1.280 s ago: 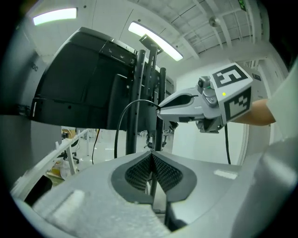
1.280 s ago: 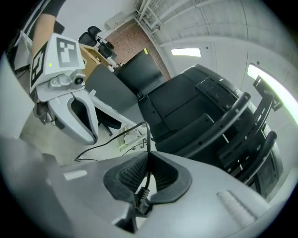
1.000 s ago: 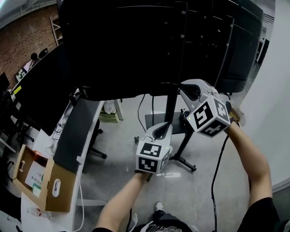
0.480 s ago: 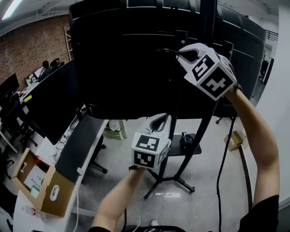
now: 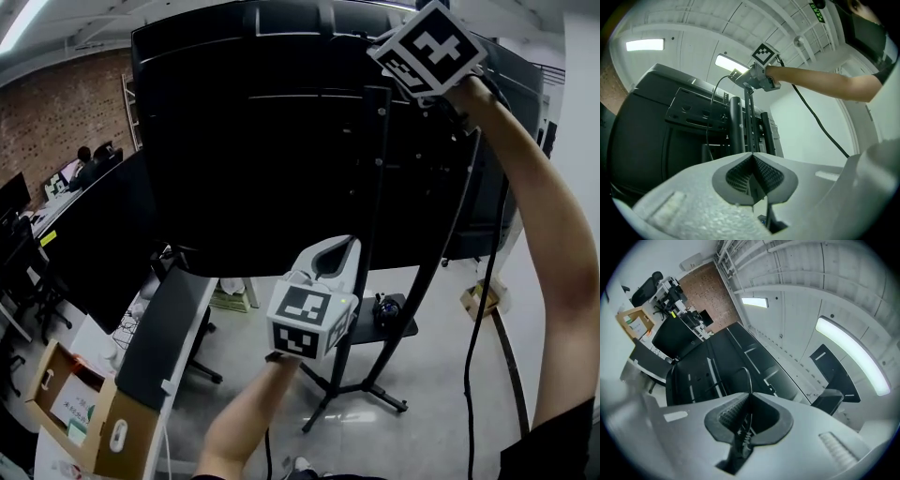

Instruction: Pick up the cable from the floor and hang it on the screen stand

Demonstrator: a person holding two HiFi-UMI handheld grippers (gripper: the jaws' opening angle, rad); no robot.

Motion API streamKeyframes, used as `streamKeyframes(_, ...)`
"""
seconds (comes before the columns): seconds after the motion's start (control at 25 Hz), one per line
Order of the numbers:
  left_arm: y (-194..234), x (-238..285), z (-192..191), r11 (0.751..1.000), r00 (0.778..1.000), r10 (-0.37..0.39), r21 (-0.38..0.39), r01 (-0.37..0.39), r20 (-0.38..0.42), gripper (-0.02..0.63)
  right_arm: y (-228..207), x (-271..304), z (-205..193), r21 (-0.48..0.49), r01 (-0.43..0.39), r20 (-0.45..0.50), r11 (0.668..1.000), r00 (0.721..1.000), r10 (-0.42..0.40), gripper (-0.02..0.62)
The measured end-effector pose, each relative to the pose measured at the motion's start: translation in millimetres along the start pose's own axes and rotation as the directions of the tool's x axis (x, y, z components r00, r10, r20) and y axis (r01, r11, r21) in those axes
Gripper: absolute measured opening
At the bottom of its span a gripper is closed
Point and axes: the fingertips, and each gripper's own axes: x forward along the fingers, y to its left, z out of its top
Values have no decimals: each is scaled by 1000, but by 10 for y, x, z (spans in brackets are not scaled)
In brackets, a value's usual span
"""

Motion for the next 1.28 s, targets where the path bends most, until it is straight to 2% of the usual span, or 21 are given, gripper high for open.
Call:
streamKeyframes(0.36,212,262,401,995,994,-91,46,88,66,2,-631,165,-153,46,143,-114,989,984,-137,28)
streamKeyframes(0.48,236,320,448,993,991,-110,49,106,81,2,-849,100,-311,64,197,-148,978,971,-186,28)
streamKeyframes(0.64,120,398,491,986,981,-167,41,164,102,2,-1029,-5,-574,38,242,-188,969,954,-231,29)
streamKeyframes(0.84,-88,517,482,977,973,-209,55,205,93,2,-1173,-151,-854,68,259,-166,964,955,-245,31)
streamKeyframes(1.04,-249,682,509,979,976,-194,76,187,98,2,-1268,-241,-1218,74,256,-140,964,960,-244,31)
streamKeyframes(1.28,-484,894,530,981,980,-180,87,172,91,2,-1579,-435,-1692,109,301,-124,947,950,-288,31)
